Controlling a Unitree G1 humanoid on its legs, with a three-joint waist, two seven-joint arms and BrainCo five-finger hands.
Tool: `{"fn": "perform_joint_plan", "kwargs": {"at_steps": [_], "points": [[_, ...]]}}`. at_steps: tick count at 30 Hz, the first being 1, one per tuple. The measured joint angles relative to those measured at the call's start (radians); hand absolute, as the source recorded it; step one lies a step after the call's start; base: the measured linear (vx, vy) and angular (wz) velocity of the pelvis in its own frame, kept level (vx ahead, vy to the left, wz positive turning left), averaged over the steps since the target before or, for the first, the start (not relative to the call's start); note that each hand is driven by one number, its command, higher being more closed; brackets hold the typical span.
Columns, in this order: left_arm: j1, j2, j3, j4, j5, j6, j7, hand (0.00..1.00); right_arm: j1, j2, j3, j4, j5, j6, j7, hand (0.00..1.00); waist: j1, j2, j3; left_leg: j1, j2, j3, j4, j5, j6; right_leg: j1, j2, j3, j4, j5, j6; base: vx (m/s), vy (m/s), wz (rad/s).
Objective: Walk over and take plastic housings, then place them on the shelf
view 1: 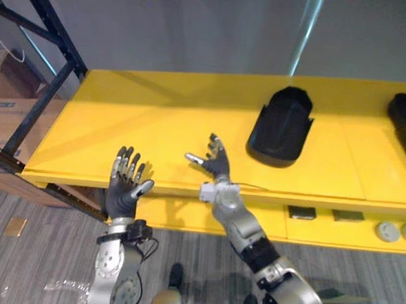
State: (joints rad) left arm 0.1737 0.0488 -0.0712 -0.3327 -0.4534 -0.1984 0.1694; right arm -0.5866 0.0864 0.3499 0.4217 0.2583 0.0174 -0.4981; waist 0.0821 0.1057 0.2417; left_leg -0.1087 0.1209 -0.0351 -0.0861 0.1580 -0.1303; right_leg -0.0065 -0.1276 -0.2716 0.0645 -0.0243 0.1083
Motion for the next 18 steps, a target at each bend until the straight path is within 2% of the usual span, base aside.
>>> {"fn": "perform_joint_plan", "kwargs": {"at_steps": [6,11,13,18], "points": [[-0.016,-0.018,-0.03,0.0,-0.002,-0.02,0.026,0.0,-0.033,0.003,-0.064,-0.018,-0.088,-0.061,-0.095,0.0,-0.002,-0.002,0.041,-0.035,-0.011,-0.001,0.002,0.009,0.004,-0.046,-0.015,0.001,0.028,-0.002,-0.001,-0.04,0.004,0.02],[-0.02,-0.019,-0.031,0.0,-0.013,-0.038,0.045,0.0,-0.079,0.004,-0.132,-0.02,-0.115,-0.073,-0.122,0.0,-0.006,0.0,0.074,-0.032,-0.021,0.019,0.004,0.011,0.006,-0.063,-0.029,0.022,0.048,0.0,0.008,0.03,0.003,-0.07],[-0.028,-0.019,-0.034,0.0,-0.02,-0.04,0.047,0.0,-0.091,-0.001,-0.136,-0.033,-0.119,-0.082,-0.134,0.0,-0.016,0.002,0.093,-0.032,-0.024,0.021,0.004,0.011,0.006,-0.065,-0.032,0.024,0.049,0.0,0.009,-0.01,0.002,-0.07],[-0.035,-0.019,-0.062,0.001,-0.021,-0.042,0.047,0.0,-0.089,-0.008,-0.161,-0.063,-0.136,-0.082,-0.135,0.0,-0.019,-0.004,0.11,-0.032,-0.024,0.03,0.003,0.011,0.006,-0.072,-0.034,0.03,0.051,-0.002,0.005,-0.01,-0.007,-0.04]]}}
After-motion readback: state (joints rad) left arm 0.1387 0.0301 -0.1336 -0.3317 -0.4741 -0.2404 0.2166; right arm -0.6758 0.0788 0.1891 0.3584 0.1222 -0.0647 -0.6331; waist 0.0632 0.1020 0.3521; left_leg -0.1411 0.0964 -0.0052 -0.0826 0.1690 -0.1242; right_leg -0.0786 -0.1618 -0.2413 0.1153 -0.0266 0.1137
